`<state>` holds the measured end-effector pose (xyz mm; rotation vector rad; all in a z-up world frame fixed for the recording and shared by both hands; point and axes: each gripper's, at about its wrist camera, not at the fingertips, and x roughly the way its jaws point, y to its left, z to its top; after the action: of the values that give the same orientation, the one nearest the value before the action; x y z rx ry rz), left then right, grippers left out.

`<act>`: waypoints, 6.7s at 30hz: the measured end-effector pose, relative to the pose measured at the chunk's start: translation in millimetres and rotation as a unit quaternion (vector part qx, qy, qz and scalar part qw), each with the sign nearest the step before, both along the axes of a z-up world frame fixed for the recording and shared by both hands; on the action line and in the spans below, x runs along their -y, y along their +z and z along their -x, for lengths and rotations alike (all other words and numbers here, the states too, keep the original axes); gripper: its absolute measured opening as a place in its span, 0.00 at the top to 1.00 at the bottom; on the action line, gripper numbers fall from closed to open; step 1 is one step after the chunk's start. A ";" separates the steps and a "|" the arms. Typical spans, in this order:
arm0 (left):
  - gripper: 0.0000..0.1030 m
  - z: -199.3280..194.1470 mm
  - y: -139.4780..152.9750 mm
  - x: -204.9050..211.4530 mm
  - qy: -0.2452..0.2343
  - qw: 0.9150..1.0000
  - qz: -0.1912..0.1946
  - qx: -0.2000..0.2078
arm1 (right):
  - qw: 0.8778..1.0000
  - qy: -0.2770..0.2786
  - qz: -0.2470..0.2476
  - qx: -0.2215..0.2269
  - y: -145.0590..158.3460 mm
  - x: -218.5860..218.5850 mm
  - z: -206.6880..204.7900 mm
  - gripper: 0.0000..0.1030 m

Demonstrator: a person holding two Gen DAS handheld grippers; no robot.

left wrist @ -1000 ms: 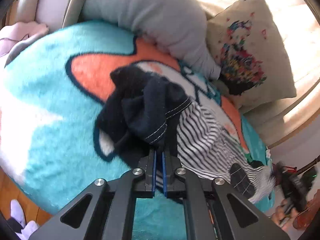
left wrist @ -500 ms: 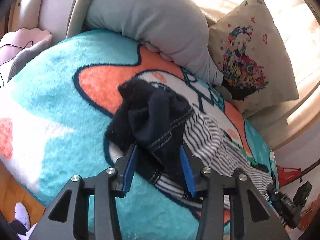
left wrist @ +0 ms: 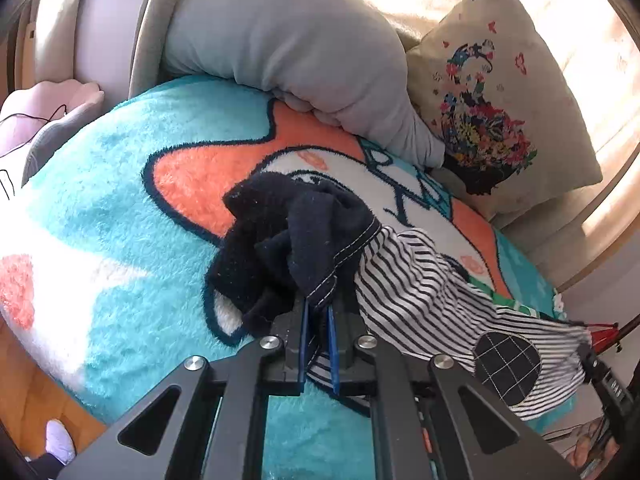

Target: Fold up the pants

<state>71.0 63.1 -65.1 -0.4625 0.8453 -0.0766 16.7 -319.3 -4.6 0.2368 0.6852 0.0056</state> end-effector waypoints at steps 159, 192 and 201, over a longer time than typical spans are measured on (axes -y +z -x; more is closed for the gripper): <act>0.72 -39.6 1.9 133.5 -0.213 0.977 0.028 0.012 | 0.985 0.036 -0.155 -0.060 -50.1 -52.0 -48.6 0.38; 0.83 -34.6 0.8 111.4 -0.188 0.982 -0.002 -0.008 | 0.986 0.071 -0.143 -0.046 -43.5 -70.3 -38.3 0.38; 0.74 -5.4 9.3 35.2 -0.100 0.995 0.007 0.003 | 0.981 0.143 -0.122 -0.046 -34.2 -126.8 -46.8 0.38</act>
<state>76.5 27.9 -55.8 -0.3895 0.8833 -0.2680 63.5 -192.6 -38.8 0.3737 0.8068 0.3566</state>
